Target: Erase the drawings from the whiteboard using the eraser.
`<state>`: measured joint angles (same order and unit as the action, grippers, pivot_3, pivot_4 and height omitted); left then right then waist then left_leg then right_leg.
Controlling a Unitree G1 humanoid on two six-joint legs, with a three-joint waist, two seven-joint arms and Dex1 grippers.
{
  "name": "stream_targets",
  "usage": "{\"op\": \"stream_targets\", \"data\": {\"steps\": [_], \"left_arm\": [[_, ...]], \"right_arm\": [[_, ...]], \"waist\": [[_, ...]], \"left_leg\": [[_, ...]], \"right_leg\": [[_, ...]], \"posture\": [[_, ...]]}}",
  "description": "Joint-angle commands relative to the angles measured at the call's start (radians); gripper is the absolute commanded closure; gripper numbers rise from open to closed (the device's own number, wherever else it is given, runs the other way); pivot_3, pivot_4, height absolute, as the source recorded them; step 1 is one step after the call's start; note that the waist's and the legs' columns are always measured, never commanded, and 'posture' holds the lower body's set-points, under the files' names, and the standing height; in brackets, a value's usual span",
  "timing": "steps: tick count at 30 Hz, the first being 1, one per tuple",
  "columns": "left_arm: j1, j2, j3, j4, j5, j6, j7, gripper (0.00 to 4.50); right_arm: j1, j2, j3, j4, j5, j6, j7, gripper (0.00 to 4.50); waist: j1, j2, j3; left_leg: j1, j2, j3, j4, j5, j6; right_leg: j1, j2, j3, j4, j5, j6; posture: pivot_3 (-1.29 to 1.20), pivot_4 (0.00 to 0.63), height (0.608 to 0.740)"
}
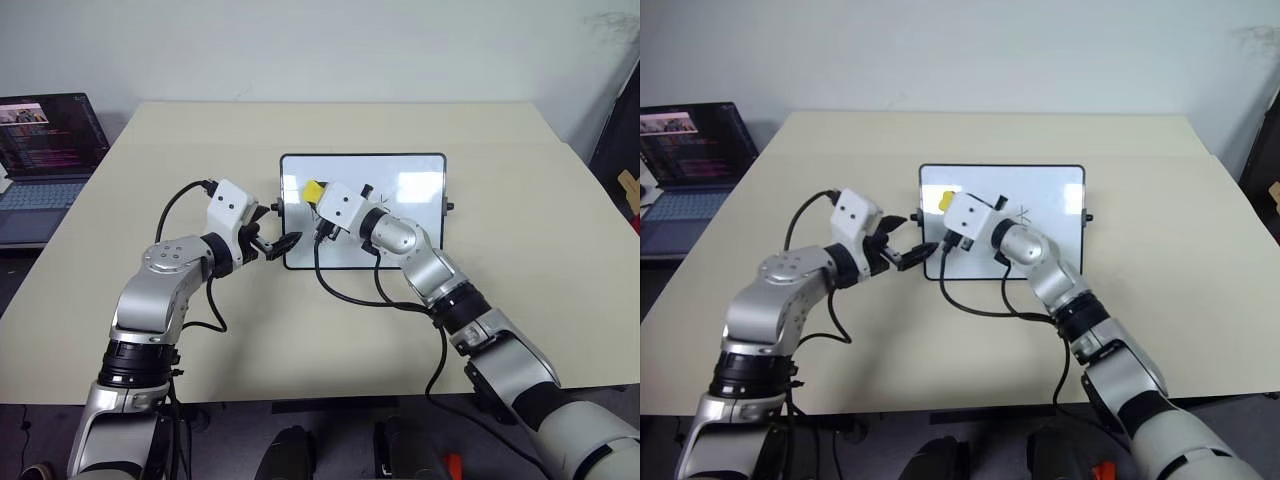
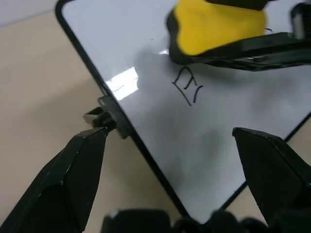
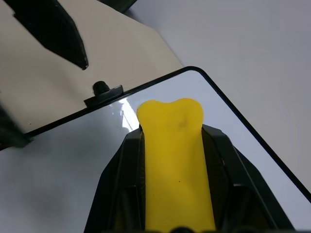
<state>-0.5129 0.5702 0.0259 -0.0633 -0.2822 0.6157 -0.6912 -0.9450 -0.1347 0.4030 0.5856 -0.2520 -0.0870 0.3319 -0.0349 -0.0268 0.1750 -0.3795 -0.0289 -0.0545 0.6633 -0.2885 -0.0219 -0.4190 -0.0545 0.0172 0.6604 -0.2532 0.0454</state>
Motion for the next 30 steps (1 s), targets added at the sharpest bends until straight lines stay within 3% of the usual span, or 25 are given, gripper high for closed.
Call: {"op": "stream_targets", "data": {"steps": [1,8,19,23,30], "left_arm": [[-0.025,0.014,0.002,-0.03,-0.018,0.007,-0.022,0.0],[-0.04,0.005,-0.004,-0.023,-0.014,0.011,-0.024,0.0],[-0.052,0.0,-0.006,-0.008,-0.009,0.0,-0.019,0.0],[-0.049,0.001,-0.008,-0.007,-0.011,-0.001,-0.021,0.0],[-0.034,-0.003,-0.01,-0.017,-0.017,0.003,-0.022,0.0]], "right_arm": [[-0.057,0.025,-0.034,0.057,-0.005,-0.052,-0.035,3.27],[-0.079,0.045,-0.013,0.221,-0.047,-0.055,-0.034,3.27],[0.027,-0.02,0.077,0.182,-0.14,0.01,0.121,3.27],[-0.003,-0.019,0.049,0.188,-0.155,-0.009,0.036,3.27],[-0.066,-0.024,-0.004,0.216,-0.154,-0.033,-0.11,3.27]], "waist": [[-0.001,0.0,0.0],[-0.006,0.0,0.0],[-0.006,0.0,-0.002],[-0.004,0.0,-0.001],[0.003,0.0,-0.001]], "left_leg": [[-0.003,0.0,0.0,0.001,0.0,0.0],[-0.003,0.0,0.001,0.0,0.0,0.0],[0.003,0.0,0.0,0.002,0.0,0.001],[0.016,0.0,-0.002,0.0,0.0,0.001],[0.016,0.0,-0.003,0.001,0.002,0.001]], "right_leg": [[-0.003,0.0,0.0,0.001,0.0,0.0],[-0.003,0.0,0.0,0.001,0.0,0.0],[0.001,0.0,0.0,0.005,0.001,-0.002],[0.014,0.001,-0.001,0.004,0.002,-0.003],[0.015,0.003,-0.001,0.005,0.003,-0.004]], "posture": [[0.0,0.15,0.74],[0.0,0.15,0.74],[0.0,0.15,0.74],[0.0,0.15,0.74],[0.0,0.15,0.74]]}}
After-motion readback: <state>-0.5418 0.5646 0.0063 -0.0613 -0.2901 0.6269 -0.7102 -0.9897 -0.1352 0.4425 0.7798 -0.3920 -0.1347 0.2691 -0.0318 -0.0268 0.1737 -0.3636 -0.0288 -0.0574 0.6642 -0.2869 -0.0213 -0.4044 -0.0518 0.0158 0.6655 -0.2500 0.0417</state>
